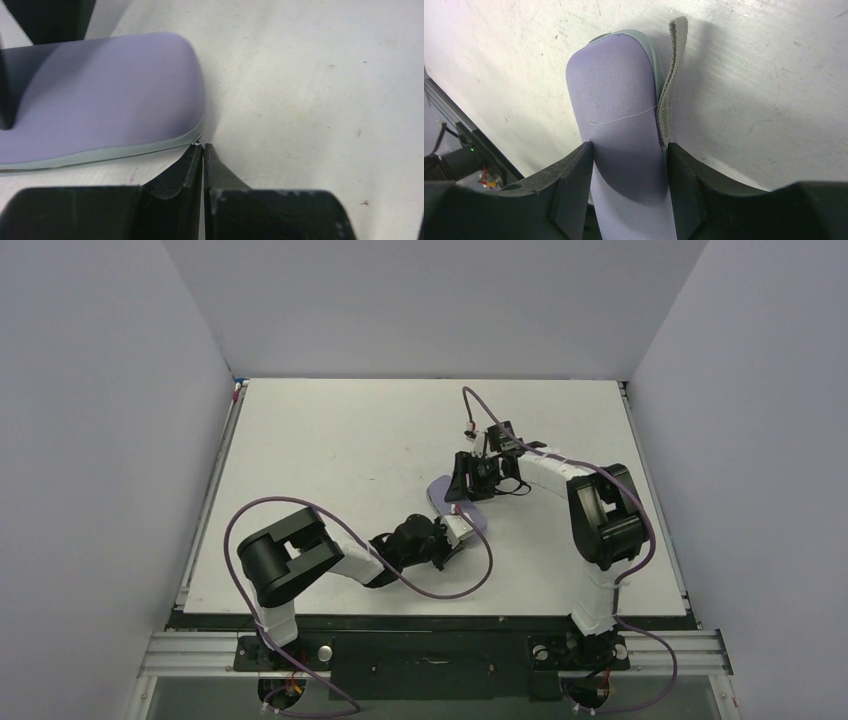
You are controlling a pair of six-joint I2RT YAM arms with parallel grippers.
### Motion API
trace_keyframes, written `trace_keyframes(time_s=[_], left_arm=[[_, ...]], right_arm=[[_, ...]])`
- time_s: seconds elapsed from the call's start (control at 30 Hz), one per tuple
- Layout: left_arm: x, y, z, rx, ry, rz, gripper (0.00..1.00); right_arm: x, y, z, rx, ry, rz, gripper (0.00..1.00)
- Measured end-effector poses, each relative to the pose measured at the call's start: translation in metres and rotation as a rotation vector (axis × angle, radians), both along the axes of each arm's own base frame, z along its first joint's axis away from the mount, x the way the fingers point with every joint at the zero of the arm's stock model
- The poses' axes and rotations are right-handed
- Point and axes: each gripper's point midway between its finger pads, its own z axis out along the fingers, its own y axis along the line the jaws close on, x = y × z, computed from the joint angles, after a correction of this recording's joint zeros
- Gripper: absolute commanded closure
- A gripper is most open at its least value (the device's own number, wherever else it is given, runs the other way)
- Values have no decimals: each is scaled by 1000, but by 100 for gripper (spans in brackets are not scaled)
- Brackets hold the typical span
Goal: Open the umbrella
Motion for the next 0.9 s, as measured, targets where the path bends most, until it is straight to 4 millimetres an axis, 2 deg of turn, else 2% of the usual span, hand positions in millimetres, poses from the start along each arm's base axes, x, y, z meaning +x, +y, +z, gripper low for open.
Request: trace_keyframes(time_s=[0.1,0.23,0.27,0.33,0.37,0.47,0.6,0.77,0.83,0.9], left_arm=[[-12,-7,1,0,-2,-16,100],[-12,-3,-1,1,21,22,100],[-9,0,-1,0,34,36,100],[-4,6,-2,-6,70,59,100],[0,11,-3,-8,95,71,100],[13,29,-4,-13,144,110,100],[35,52,-1,-15,154,168,100],[56,76,-6,8,150,224,100],[59,81,-8,19,154,229,100],[60,82,-8,19,156,220,100]], right_arm=[[2,2,0,10,17,-50,100],[3,0,1,7,19,-115,99],[4,-1,0,7,18,-131,95],[6,-5,0,8,11,-169,75],[7,-9,1,6,5,-189,70],[9,-26,3,3,-3,-252,43],[-8,-53,5,-11,23,-285,25],[-53,-79,10,-79,61,-196,22],[-60,-88,18,-104,46,-122,22],[-55,-100,31,-127,-7,-39,22]])
